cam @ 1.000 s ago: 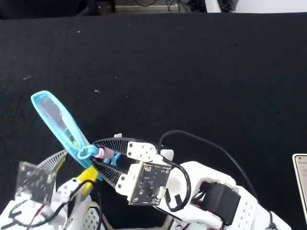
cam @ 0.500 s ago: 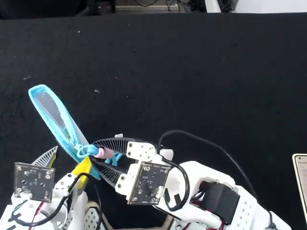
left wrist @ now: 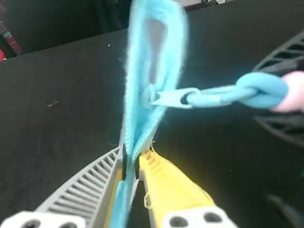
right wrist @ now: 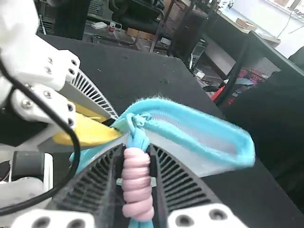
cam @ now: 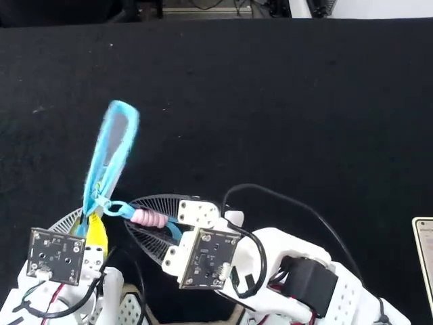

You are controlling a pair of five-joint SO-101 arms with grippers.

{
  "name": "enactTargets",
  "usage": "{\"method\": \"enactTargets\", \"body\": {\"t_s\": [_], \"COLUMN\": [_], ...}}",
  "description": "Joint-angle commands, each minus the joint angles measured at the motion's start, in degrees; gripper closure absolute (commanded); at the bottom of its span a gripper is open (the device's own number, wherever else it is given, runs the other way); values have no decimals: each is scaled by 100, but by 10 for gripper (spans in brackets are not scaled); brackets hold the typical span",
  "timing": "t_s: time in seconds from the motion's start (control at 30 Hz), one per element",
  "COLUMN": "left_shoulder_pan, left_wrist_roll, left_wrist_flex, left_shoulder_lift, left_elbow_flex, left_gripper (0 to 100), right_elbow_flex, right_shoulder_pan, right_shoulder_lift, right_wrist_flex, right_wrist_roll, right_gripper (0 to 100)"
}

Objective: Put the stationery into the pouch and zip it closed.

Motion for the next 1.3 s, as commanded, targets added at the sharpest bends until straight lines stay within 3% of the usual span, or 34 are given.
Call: {"method": "enactTargets", "body": {"t_s": [0.0,0.13,0.33,0.53,0.77,0.93,1.07,1.27], "left_shoulder_pan": [-66,-66,-66,-66,-66,-57,-57,-57], "left_wrist_roll": [-35,-105,-888,-888,-879,-905,-905,-905], "left_wrist_flex": [-237,-176,149,149,149,141,141,141], "left_shoulder_lift": [0,-9,-9,-9,-9,-9,-9,-9], "left_elbow_flex": [-40,22,22,48,48,127,127,127], "left_gripper": [950,950,970,970,970,970,970,970], "right_elbow_flex": [-365,-365,-233,101,251,980,1736,2299], "right_shoulder_pan": [44,105,958,1319,2251,2716,2822,3789], "right_shoulder_lift": [-145,-145,-145,-154,-154,-374,-681,-954], "right_wrist_flex": [26,35,-79,-229,-281,-914,-1547,-2295], "right_wrist_roll": [9,0,-352,-571,-914,-1512,-1547,-1758], "right_gripper": [988,988,988,988,988,988,988,988]}}
